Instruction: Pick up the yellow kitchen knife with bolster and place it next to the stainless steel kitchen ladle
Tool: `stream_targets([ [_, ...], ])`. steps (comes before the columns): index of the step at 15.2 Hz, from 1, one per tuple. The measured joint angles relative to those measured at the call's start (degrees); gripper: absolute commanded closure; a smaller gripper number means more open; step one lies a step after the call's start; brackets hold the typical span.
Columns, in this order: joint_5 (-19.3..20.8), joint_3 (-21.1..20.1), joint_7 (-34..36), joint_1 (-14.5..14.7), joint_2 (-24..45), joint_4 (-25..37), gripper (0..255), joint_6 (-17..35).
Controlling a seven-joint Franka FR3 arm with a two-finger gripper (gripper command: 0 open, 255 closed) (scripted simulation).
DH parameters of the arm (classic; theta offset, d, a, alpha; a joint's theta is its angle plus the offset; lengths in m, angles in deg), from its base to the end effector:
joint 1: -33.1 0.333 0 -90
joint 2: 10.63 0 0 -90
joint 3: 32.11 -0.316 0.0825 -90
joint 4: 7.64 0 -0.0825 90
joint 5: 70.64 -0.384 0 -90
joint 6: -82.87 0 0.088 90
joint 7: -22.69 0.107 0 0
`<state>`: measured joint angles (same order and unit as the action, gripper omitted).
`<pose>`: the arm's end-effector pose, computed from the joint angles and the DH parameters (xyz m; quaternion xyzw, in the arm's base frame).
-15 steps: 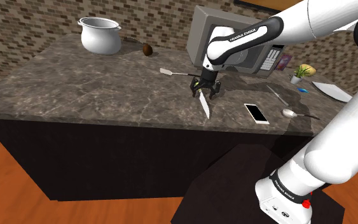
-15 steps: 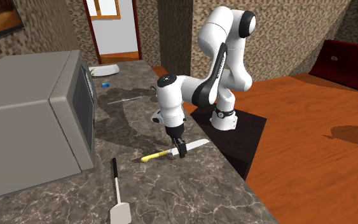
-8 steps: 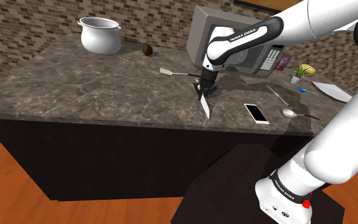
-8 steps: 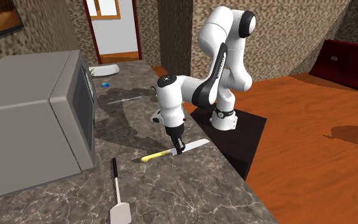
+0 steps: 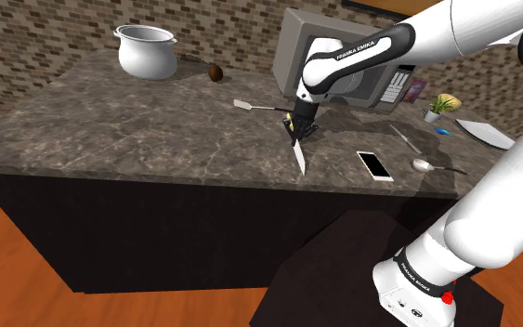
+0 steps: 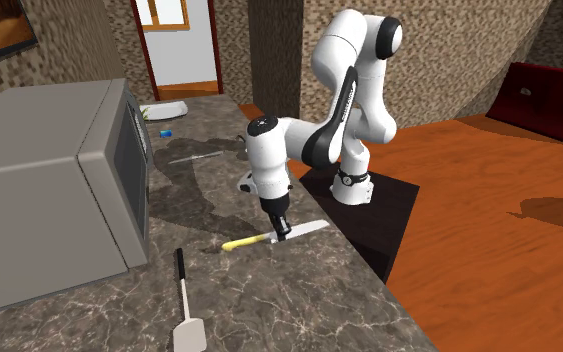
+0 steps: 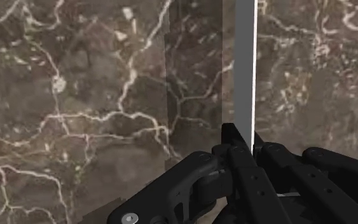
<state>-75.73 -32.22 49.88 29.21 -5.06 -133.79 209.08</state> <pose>0.5308 -0.0320 0.3307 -0.9542 0.2933 0.0540 0.0242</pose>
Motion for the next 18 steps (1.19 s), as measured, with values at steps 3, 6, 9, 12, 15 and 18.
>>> stream_targets([
  [3,0.1,0.0,0.1,0.0,-1.1,0.6,255,-1.7],
  [6,0.2,0.1,0.3,-0.1,-2.4,1.6,255,-4.0],
  [9,0.3,0.1,0.5,-0.1,-3.4,2.7,255,-6.1],
  [12,0.5,0.1,0.7,-0.1,-4.5,3.9,255,-8.4],
  [15,0.5,0.1,0.9,-0.1,-5.5,5.3,255,-10.7],
  [18,0.6,0.1,1.1,-0.1,-6.2,6.8,255,-13.0],
])
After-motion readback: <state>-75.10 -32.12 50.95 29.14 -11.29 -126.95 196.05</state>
